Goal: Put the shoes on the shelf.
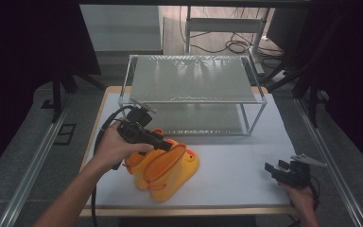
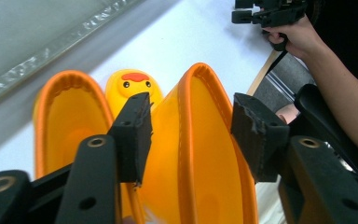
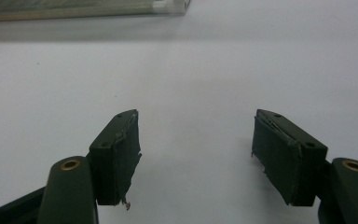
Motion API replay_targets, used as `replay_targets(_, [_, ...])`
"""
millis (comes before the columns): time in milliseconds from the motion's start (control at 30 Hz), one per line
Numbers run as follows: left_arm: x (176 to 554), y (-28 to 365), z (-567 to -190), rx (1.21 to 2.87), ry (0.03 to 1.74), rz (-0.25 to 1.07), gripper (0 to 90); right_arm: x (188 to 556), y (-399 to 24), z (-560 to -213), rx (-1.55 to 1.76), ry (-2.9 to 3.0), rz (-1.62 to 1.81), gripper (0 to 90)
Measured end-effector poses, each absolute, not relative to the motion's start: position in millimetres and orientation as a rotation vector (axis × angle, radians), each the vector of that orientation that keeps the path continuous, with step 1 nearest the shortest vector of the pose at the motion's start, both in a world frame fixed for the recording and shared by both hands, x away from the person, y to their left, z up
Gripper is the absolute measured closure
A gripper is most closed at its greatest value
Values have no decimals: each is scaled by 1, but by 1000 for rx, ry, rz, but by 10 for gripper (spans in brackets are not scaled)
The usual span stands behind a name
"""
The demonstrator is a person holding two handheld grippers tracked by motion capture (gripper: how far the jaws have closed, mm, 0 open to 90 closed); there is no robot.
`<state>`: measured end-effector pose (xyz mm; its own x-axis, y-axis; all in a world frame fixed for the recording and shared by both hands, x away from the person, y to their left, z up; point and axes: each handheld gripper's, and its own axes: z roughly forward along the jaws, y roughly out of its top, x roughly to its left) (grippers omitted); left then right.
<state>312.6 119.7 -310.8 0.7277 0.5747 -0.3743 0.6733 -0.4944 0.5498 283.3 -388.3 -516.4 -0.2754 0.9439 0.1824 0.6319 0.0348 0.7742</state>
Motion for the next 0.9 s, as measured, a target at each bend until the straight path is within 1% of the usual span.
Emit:
replay_targets(500, [313, 146, -313, 2261, 1013, -165, 424, 283, -388, -516, 1594, 1939, 1114, 318])
replay_targets(700, [314, 148, -316, 2295, 1032, -169, 406, 283, -388, -517, 1596, 1942, 1110, 318])
replay_targets(900, [312, 144, -321, 2327, 1024, -200, 379, 283, -389, -516, 1597, 1943, 1109, 318])
